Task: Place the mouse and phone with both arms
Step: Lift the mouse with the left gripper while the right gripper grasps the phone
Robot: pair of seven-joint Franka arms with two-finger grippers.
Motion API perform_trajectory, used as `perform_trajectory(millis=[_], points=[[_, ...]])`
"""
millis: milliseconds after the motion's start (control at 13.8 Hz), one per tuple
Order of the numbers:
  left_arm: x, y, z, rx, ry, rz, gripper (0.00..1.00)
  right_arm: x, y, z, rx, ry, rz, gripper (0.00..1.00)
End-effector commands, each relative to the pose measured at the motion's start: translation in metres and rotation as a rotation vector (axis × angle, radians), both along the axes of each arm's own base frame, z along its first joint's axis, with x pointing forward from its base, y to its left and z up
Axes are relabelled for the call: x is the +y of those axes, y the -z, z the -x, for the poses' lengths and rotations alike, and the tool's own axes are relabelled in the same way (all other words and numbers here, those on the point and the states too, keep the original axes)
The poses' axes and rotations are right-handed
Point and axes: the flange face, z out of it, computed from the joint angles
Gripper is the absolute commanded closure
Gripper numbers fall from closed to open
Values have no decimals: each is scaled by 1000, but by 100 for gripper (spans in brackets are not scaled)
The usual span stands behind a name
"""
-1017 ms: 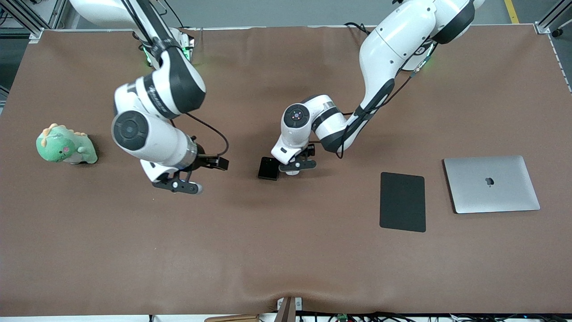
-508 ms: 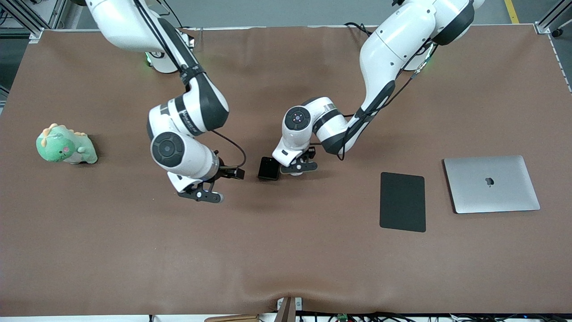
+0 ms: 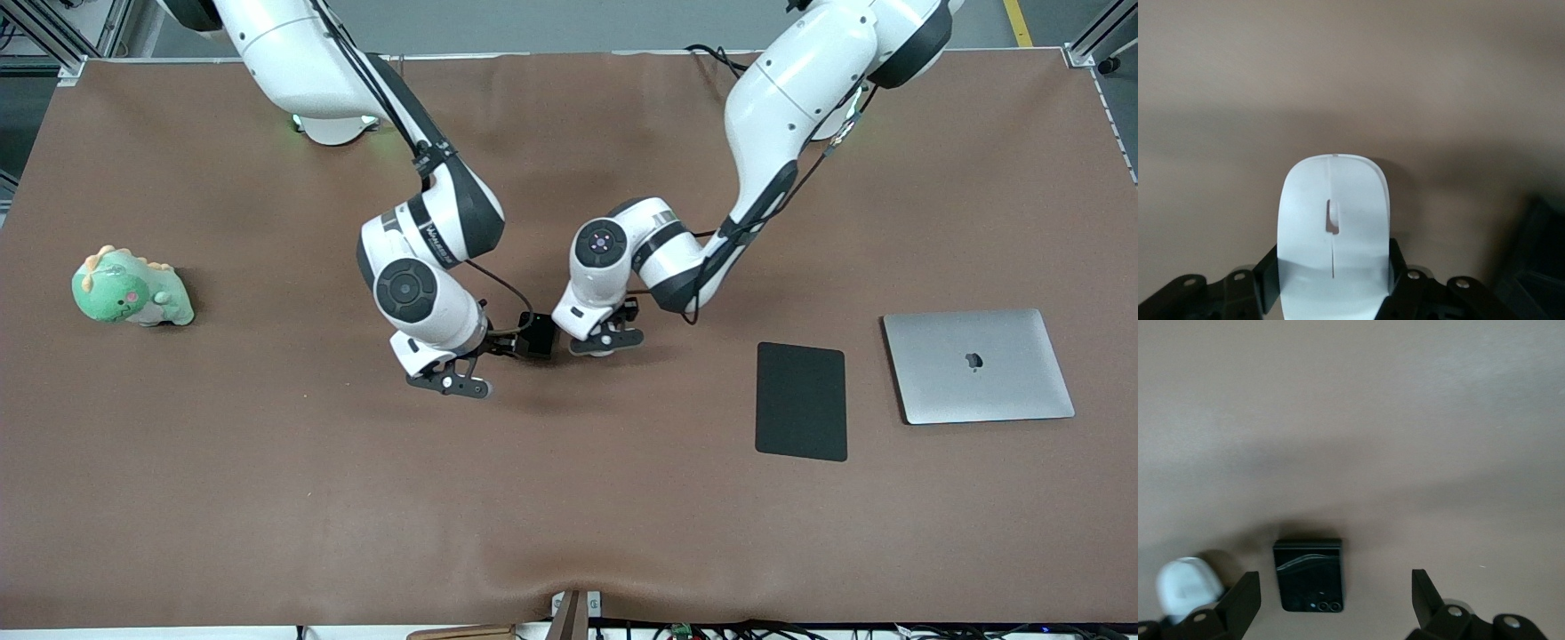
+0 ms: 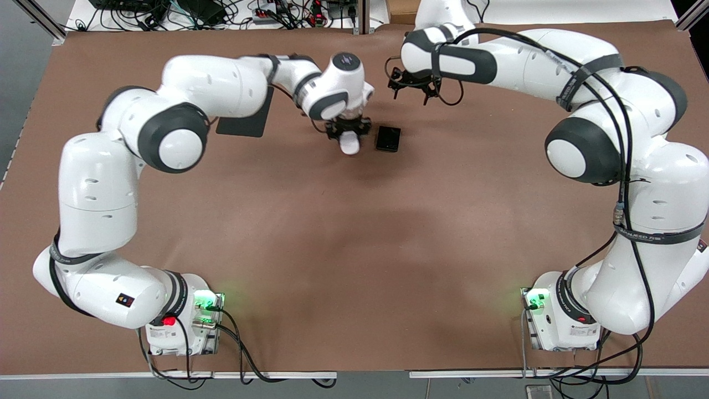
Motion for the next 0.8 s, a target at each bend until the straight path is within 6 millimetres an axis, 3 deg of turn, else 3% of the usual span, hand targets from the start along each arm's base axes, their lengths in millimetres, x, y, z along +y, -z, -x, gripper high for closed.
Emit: perform_trajectory(millis=[0, 73, 291, 436, 508, 726], points=[[74, -34, -44, -9, -16, -68, 60, -1, 0, -8, -13, 17, 1, 0], [101, -39, -57, -7, -16, -74, 60, -1, 2, -8, -13, 12, 3, 0], [207, -47, -99, 12, 20, -73, 59, 20, 18, 4, -33, -25, 17, 0], [269, -50, -112, 33, 90, -80, 59, 40, 42, 19, -19, -43, 35, 0], [295, -49, -119, 44, 117, -76, 59, 42, 51, 20, -20, -24, 39, 0], [338, -38, -128, 56, 196, -53, 59, 52, 80, 29, -46, -43, 96, 0]])
